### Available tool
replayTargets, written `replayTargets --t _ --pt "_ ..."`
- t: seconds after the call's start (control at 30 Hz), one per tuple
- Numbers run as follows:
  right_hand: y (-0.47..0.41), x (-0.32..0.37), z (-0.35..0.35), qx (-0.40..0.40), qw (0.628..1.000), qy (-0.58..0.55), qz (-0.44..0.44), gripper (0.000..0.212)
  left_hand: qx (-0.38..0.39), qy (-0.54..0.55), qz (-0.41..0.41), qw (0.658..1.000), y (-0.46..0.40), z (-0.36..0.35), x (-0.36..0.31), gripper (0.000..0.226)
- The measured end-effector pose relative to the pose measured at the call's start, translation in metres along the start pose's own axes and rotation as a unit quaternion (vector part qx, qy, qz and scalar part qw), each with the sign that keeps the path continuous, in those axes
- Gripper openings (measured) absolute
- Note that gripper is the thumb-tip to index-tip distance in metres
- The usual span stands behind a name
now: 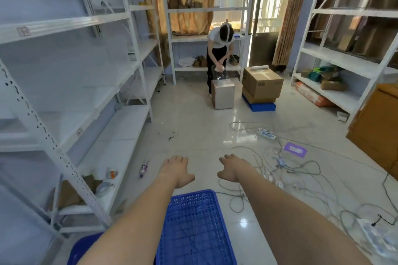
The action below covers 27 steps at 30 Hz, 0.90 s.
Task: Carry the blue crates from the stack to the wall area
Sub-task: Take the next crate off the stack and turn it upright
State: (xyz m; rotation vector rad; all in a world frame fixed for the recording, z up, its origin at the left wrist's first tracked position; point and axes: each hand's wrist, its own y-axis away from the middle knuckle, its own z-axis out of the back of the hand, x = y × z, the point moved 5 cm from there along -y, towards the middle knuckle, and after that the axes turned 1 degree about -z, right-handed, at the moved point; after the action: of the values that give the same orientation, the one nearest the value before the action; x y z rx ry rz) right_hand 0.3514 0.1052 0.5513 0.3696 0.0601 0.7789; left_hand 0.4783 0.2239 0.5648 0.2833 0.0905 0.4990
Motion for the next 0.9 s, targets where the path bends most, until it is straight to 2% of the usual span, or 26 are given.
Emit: replayTargets --t 0.17,0.3,0.47,0.7,0.9 --pt "-0.057 -0.007 -0.057 0.055 0.997 -0.018 0.051 0.067 0.065 0.044 0.052 0.996 -0.026 -0.068 0.008 0.072" --pt "-0.086 -0.029 -0.134 0.091 0.993 -0.054 0.057 0.073 0.107 0.08 0.079 0.988 -0.049 -0.15 0.012 0.076" --pt "-0.105 -0.072 -0.283 0.196 0.978 -0.075 0.018 0.075 0.236 0.09 0.098 0.962 -0.061 -0.303 0.0 0.078" --pt "-0.144 -0.089 -0.465 0.279 0.951 -0.127 -0.037 0.075 0.322 0.155 0.094 0.929 -0.08 -0.492 -0.032 0.077" --pt "-0.149 -0.099 -0.588 0.275 0.919 -0.244 -0.14 0.079 0.361 0.2 0.099 0.906 -0.09 -0.607 -0.053 0.078"
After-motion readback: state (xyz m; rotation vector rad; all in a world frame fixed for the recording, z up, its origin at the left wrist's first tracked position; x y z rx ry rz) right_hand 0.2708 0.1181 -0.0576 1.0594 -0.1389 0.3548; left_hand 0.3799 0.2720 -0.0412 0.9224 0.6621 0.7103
